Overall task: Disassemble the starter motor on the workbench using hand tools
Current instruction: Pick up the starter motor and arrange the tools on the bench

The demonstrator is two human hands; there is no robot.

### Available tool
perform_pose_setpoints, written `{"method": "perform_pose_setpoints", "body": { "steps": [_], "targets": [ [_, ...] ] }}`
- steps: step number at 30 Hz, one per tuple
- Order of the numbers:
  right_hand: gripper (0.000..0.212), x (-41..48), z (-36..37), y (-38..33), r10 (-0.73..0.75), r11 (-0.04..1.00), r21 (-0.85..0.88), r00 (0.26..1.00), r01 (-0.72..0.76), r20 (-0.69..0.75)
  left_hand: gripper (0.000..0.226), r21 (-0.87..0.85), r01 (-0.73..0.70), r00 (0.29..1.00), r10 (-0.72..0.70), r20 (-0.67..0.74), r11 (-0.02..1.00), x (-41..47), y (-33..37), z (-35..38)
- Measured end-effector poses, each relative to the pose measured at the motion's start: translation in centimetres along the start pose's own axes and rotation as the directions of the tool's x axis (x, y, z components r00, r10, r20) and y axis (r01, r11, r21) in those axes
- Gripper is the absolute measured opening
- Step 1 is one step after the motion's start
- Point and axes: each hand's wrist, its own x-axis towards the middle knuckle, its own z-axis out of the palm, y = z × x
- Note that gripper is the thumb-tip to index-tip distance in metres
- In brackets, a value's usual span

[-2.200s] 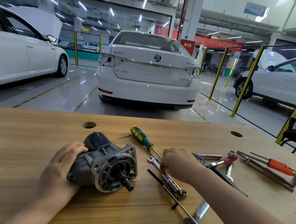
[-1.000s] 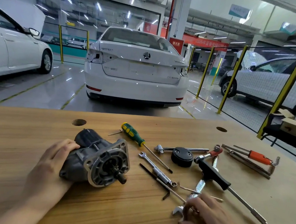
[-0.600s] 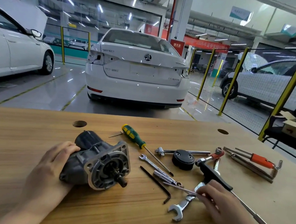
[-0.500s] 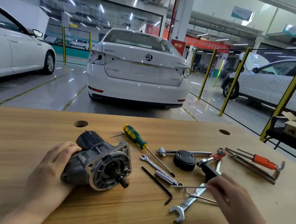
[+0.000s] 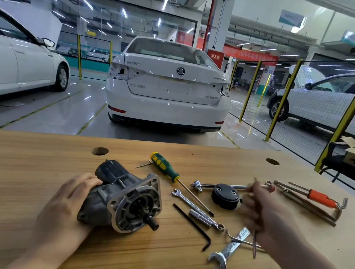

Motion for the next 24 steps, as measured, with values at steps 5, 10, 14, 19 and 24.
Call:
{"method": "perform_pose_setpoints", "body": {
  "steps": [5, 10, 14, 19, 24],
  "targets": [
    [0.021, -1.3, 2.3, 3.1, 0.262, 0.691, -0.722, 0.940, -0.025, 0.219, 0.082, 0.000, -0.045, 0.999, 0.045, -0.001, 0.999, 0.2, 0.1, -0.3],
    [0.026, -2.4, 5.7, 5.4, 0.363, 0.524, -0.851, 0.910, -0.021, 0.201, 0.097, 0.061, -0.288, 0.957, 0.289, 0.000, 0.956, 0.4, 0.0, -0.3],
    [0.026, -2.6, 6.8, 6.2, 0.386, 0.587, -0.798, 0.914, -0.137, 0.128, 0.093, 0.085, -0.392, 0.920, 0.389, 0.047, 0.916, 0.3, 0.0, -0.2],
    [0.032, -2.7, 7.4, 6.5, 0.399, 0.709, -0.665, 0.911, -0.237, 0.101, 0.096, 0.150, -0.397, 0.917, 0.385, 0.101, 0.906, 0.2, 0.2, -0.4],
    [0.055, -2.1, 8.4, 7.1, 0.377, 0.756, -0.604, 0.922, -0.252, 0.087, 0.106, 0.146, -0.372, 0.927, 0.374, 0.014, 0.917, 0.2, 1.0, -0.4]
  ]
}}
